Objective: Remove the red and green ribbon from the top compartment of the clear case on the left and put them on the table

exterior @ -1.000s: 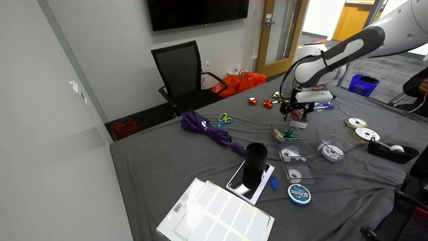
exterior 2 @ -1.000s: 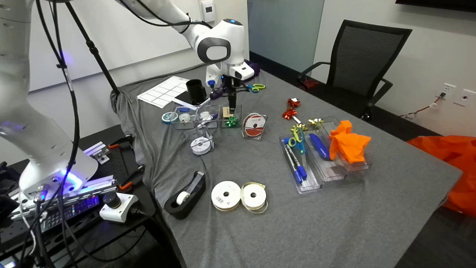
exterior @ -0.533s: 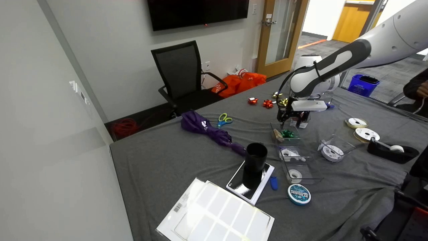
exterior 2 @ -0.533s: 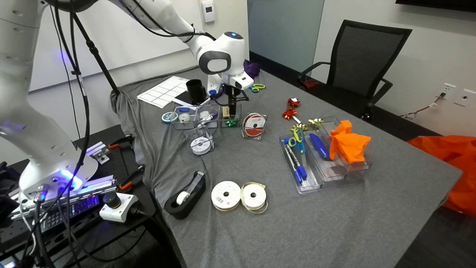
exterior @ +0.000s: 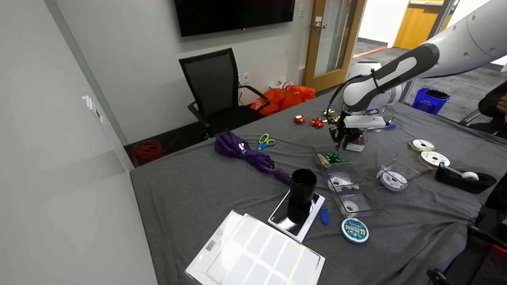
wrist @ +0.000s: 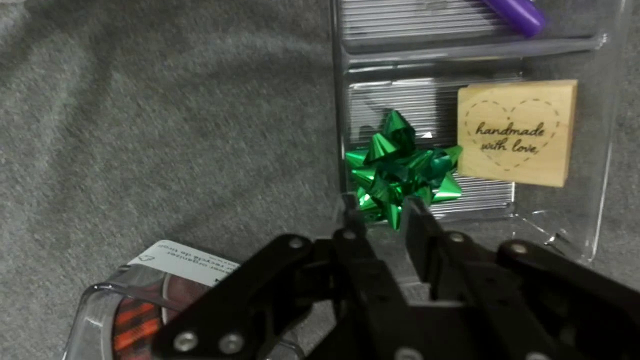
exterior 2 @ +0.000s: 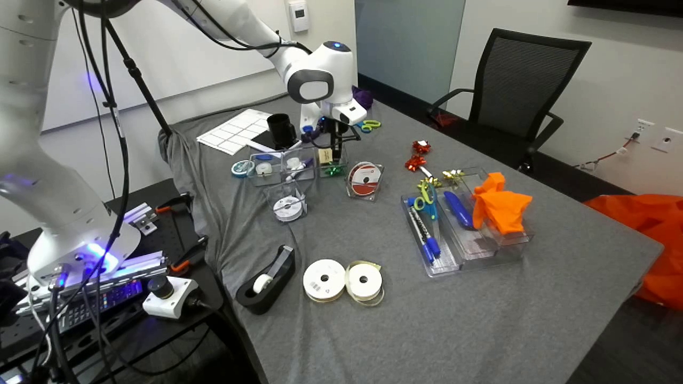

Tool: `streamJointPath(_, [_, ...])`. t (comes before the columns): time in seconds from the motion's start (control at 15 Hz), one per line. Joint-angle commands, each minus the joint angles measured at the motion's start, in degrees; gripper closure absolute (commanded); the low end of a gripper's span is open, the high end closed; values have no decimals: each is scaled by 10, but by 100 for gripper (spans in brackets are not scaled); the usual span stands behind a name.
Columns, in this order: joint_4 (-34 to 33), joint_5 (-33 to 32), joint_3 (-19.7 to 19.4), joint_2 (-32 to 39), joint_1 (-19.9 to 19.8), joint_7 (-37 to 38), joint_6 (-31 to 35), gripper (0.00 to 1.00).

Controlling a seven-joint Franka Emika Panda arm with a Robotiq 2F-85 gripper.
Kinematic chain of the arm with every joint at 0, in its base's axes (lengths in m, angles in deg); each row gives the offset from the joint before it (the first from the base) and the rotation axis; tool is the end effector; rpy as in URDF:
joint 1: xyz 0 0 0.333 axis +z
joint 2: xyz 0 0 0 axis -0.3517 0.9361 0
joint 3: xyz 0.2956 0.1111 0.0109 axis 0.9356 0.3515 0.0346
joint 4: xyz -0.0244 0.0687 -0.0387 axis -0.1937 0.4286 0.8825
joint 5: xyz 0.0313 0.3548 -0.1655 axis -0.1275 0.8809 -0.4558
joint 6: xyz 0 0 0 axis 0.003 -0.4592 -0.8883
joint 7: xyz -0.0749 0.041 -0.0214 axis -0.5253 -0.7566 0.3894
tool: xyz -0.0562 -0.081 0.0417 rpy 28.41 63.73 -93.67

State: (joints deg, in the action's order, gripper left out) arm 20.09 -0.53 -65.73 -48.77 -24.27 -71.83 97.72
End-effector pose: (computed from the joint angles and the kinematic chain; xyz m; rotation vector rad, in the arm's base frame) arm 0.6554 -0.0801 0.1782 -2.9542 0.8058 0.0721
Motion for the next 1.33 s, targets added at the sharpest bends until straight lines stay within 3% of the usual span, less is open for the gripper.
streamJointPath(0.0, [0, 2, -3, 7, 2, 3, -4, 100])
streamJointPath(1.27, [2, 32, 11, -22, 11, 49, -68, 100])
